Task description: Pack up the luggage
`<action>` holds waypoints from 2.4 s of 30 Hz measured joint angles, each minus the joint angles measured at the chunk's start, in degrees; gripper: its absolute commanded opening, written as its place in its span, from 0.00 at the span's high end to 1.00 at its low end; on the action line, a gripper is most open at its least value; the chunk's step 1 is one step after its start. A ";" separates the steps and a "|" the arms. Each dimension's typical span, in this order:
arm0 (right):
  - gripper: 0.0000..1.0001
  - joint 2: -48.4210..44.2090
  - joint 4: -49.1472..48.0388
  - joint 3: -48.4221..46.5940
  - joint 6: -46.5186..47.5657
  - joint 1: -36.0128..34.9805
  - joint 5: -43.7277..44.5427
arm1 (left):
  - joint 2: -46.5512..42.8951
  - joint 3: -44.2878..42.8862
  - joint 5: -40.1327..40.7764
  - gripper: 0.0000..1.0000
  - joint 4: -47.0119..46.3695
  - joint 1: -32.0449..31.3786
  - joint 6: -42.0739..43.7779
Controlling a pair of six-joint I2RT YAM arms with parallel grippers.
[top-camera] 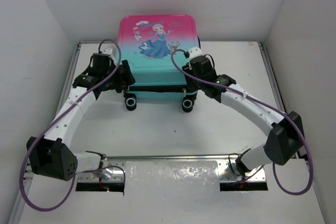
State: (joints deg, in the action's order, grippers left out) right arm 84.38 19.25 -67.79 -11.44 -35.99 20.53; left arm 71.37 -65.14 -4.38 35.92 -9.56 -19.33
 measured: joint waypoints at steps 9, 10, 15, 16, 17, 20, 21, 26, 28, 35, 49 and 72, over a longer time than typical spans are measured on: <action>0.56 -2.47 -4.22 4.61 -2.08 -0.15 -0.44 | 3.08 1.62 5.84 0.89 0.61 -1.77 0.74; 0.37 -2.71 -4.96 5.35 -2.27 -0.15 -0.81 | 3.23 1.64 5.60 1.00 0.20 -1.79 1.11; 0.10 -4.96 -9.86 11.98 -2.60 -1.31 -2.82 | 3.87 1.64 4.50 1.00 0.02 -2.03 1.46; 0.09 -6.08 -11.26 14.27 -3.13 -1.95 -2.43 | 3.91 1.64 4.24 1.00 0.00 -2.03 1.51; 0.06 -7.26 -12.07 16.50 -3.69 -2.91 -1.44 | 3.93 1.64 4.00 1.00 -0.02 -2.03 1.55; 0.01 -10.45 -14.91 22.56 -5.42 -7.41 4.22 | 4.20 1.64 3.28 1.00 -0.13 -1.99 2.16; 0.01 -11.26 -15.54 24.13 -6.12 -9.25 5.97 | 4.28 1.64 3.04 1.00 -0.15 -1.97 2.36; 0.08 -10.54 -19.21 26.53 -8.15 -14.45 11.06 | 4.35 1.99 1.70 1.00 -0.68 -1.60 2.62; 0.23 -8.00 -20.48 25.92 -8.11 -14.51 12.20 | 4.17 2.29 1.51 1.00 -1.05 -1.57 2.75; 0.56 2.97 -22.49 22.32 -7.98 -12.96 15.37 | 2.91 4.09 1.01 1.00 -3.48 -1.49 2.75; 0.58 9.49 -26.69 19.91 -9.86 -9.86 16.65 | 2.34 5.64 -1.01 1.00 -7.39 -1.42 1.03; 0.01 -0.98 -0.83 2.14 -6.21 -1.84 7.48 | 0.63 9.40 -10.78 1.00 -12.15 0.35 -2.32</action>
State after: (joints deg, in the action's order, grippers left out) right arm 83.40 18.41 -65.65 -17.65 -37.82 28.01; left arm 72.01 -55.75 -15.16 23.77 -9.21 -21.65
